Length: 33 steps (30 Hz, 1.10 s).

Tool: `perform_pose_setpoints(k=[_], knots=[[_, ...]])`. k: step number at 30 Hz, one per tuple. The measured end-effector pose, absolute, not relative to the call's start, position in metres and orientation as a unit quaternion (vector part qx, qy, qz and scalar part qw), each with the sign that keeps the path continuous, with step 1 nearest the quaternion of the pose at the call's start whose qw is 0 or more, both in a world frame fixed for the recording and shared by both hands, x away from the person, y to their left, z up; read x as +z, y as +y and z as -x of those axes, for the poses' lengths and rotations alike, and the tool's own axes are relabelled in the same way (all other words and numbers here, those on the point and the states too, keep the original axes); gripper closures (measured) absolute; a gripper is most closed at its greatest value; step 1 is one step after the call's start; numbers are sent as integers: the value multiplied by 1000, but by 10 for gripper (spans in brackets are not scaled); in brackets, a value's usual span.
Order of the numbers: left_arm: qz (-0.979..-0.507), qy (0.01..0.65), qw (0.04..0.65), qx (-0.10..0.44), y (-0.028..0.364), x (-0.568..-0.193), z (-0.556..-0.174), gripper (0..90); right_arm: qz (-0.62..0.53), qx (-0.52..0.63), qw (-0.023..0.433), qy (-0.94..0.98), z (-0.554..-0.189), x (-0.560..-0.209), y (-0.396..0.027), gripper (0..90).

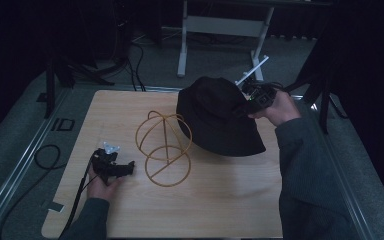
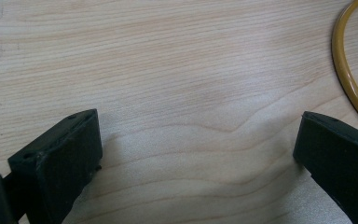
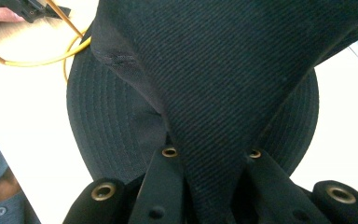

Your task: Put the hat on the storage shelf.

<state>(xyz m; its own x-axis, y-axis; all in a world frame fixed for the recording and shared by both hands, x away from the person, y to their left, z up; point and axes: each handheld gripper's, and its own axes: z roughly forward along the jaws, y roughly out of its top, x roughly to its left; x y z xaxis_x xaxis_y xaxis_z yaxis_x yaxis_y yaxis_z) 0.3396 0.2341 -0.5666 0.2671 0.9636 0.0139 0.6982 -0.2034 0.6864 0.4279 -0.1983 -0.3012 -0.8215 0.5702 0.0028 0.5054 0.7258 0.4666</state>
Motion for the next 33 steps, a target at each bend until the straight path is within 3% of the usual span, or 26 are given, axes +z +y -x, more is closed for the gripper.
perform_pose_setpoints(k=[33], knots=[[-741, 561, 291, 229, 234, -567, -340, 13, -289, 261, 84, 917, -413, -273, -225, 868]])
